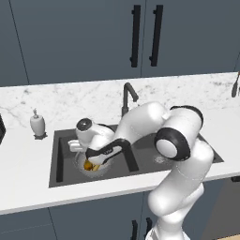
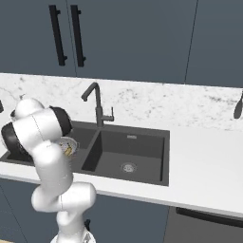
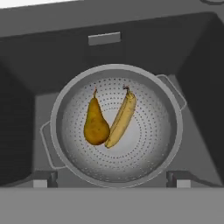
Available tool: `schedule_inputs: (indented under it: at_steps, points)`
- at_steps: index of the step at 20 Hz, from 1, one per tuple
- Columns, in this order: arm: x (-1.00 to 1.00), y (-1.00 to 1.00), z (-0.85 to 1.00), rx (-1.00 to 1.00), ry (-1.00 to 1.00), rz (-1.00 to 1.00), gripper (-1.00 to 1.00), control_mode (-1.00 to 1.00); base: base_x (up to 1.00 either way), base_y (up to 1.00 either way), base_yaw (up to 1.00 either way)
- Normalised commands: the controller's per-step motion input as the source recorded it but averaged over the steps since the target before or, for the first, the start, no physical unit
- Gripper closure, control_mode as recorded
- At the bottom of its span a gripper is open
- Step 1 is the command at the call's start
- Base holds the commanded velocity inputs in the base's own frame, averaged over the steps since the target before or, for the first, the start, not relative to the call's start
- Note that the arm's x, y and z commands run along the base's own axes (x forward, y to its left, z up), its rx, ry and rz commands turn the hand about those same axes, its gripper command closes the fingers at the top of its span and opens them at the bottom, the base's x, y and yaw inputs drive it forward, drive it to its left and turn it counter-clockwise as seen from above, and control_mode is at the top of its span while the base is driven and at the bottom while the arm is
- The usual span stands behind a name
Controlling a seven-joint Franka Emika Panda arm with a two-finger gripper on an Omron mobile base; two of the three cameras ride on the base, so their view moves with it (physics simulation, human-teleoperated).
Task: Put the colander in the sink, put the banana, pear in the colander, and turn on the sink faucet and pour water over the colander.
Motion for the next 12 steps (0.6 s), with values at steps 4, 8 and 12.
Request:
schedule_inputs:
  at_steps: [4,8,12]
  points:
    - [-0.49,-0.19,1.0,0.06,-0.16,0.0,-1.0,-1.0,0.0,0.0,0.0]
    - [-0.62,-0.21,1.0,0.03,-0.04,0.0,-1.0,-1.0,0.0,0.0,0.0]
    - [-0.7,-0.32,1.0,0.06,0.0,0.0,-1.0,-1.0,0.0,0.0,0.0]
